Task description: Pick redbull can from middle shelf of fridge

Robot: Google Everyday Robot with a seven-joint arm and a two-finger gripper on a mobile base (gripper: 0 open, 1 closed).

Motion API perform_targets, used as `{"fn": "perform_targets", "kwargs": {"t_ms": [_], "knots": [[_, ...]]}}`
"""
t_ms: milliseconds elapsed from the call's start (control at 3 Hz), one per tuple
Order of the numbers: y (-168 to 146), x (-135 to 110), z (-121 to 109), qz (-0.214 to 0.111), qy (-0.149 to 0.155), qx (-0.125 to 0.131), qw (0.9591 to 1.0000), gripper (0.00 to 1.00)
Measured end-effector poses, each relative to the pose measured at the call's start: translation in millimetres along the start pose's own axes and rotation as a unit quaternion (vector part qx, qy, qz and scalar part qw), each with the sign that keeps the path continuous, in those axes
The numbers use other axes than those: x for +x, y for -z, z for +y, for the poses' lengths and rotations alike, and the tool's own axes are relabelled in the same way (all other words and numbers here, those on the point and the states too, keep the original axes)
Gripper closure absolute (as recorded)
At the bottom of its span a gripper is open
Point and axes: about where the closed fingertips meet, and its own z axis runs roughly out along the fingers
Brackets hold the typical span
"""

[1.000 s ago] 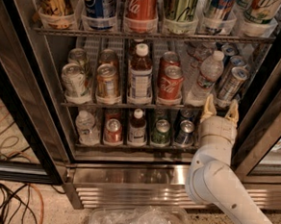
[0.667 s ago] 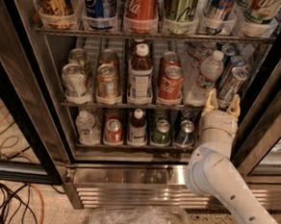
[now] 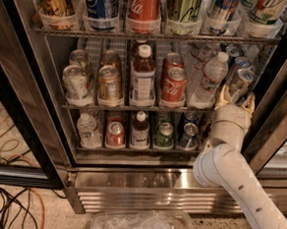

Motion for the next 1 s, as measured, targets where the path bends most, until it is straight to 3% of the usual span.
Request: {"fn": "perform_targets", "kwargs": {"t_ms": [333,1000], "knots": [[0,0,0,0.000,0.000,0.000,1.0000,0.46],[-7,0,17,-0.009,0.013,-0.037,0.9992,0.45]]}}
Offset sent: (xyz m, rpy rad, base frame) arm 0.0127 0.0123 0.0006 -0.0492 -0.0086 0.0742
